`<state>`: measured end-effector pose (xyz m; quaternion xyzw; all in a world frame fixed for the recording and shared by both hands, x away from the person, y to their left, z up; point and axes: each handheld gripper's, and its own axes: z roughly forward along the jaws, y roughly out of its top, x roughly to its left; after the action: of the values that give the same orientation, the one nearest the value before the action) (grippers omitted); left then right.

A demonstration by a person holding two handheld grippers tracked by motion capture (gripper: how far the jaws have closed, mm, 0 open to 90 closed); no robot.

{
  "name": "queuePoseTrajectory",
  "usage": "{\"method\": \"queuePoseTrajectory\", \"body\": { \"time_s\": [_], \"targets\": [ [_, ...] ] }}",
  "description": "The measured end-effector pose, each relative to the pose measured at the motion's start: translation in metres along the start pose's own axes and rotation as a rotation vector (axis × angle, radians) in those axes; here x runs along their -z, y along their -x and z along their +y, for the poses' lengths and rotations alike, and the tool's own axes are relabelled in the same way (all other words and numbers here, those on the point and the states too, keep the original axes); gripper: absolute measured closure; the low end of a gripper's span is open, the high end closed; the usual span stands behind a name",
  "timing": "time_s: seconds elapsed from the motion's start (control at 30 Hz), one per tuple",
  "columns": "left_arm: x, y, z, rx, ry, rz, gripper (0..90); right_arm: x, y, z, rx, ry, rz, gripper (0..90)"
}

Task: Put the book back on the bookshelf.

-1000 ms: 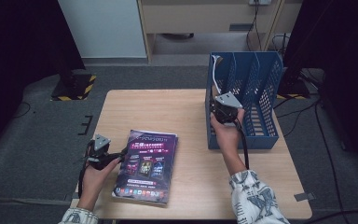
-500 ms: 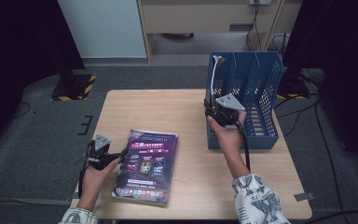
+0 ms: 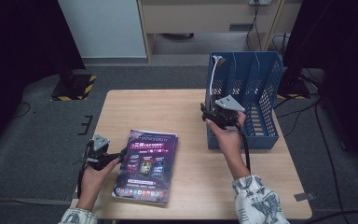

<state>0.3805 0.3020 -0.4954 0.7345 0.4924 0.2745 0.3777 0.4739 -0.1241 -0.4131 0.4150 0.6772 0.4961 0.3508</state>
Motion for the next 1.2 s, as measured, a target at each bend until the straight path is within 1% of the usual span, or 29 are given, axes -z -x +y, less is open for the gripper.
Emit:
{"method": "queuePoseTrajectory", "body": {
  "time_s": [0.17,0.3,0.43,0.53,0.63,0.67,0.77,0.97,1.1,1.2],
  "targets": [
    [0.0,0.0,0.0,0.002,0.002,-0.004,10.8,0.004,0.001,-0.002,-0.01,-0.018,0.021,23.6],
    [0.001,0.0,0.0,0.002,0.007,-0.008,10.5,0.011,0.0,-0.004,-0.002,-0.028,0.034,20.4],
    [0.002,-0.001,0.0,0.003,0.011,-0.01,10.0,0.02,-0.001,-0.011,0.005,-0.044,0.034,15.9],
    [0.002,-0.001,0.0,-0.002,0.013,-0.014,8.8,0.028,0.001,-0.015,0.004,-0.047,0.033,13.2],
    [0.0,0.0,0.0,-0.003,0.012,-0.021,8.1,0.035,0.003,-0.019,-0.007,-0.047,0.037,12.4],
    [0.0,0.0,0.0,-0.004,0.01,-0.022,8.1,0.038,0.003,-0.02,-0.014,-0.045,0.039,12.3],
    [-0.001,0.002,0.0,-0.013,0.006,-0.028,8.1,0.044,0.001,-0.024,-0.017,-0.051,0.05,11.7],
    [-0.002,0.002,0.001,-0.002,0.017,-0.036,7.9,0.056,-0.002,-0.027,-0.028,-0.046,0.079,11.2],
    [0.0,0.002,0.001,0.005,0.027,-0.041,8.7,0.063,-0.006,-0.033,-0.036,-0.051,0.095,11.2],
    [0.0,0.002,0.001,0.008,0.03,-0.046,9.7,0.068,-0.011,-0.038,-0.003,-0.059,0.099,13.6]
  ]
}}
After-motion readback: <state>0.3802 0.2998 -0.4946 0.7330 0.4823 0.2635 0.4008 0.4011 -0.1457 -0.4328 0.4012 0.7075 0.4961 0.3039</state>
